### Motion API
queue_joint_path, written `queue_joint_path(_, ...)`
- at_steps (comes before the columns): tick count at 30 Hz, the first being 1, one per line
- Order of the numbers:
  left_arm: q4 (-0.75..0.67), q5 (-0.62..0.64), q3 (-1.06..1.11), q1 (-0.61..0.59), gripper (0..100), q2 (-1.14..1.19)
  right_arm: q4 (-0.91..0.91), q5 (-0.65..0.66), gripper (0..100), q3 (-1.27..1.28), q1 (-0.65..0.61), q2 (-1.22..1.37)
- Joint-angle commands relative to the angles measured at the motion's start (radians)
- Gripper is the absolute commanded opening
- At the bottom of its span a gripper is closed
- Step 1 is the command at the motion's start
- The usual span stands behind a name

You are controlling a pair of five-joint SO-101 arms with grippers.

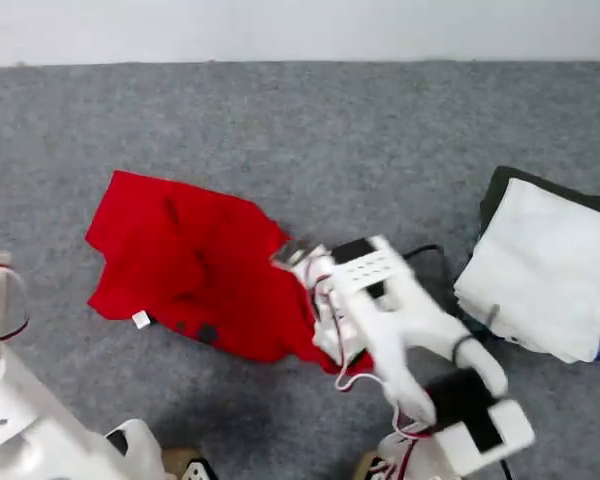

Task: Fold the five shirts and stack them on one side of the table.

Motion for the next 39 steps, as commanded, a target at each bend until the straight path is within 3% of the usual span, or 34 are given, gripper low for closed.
queue_joint_path(1,0.020,-0.021,0.015,-0.066,2,-0.012,0.024,-0.009,1.0,-0.028,-0.104,0.013)
queue_joint_path(5,0.020,-0.035,0.054,-0.072,2,-0.012,0.114,-0.009,1.3,-0.114,-0.133,-0.004)
queue_joint_path(9,0.020,-0.035,0.077,-0.072,2,-0.012,0.226,-0.009,2.1,-0.216,-0.050,-0.059)
queue_joint_path(15,0.017,-0.035,0.127,-0.072,2,-0.011,0.358,-0.008,19.5,-0.345,0.101,-0.113)
queue_joint_path(26,0.015,-0.084,0.222,-0.068,2,-0.009,0.160,-0.006,22.5,-0.213,0.165,-0.110)
queue_joint_path(39,0.015,-0.084,0.228,-0.068,2,-0.009,0.116,-0.002,22.4,-0.149,0.236,-0.019)
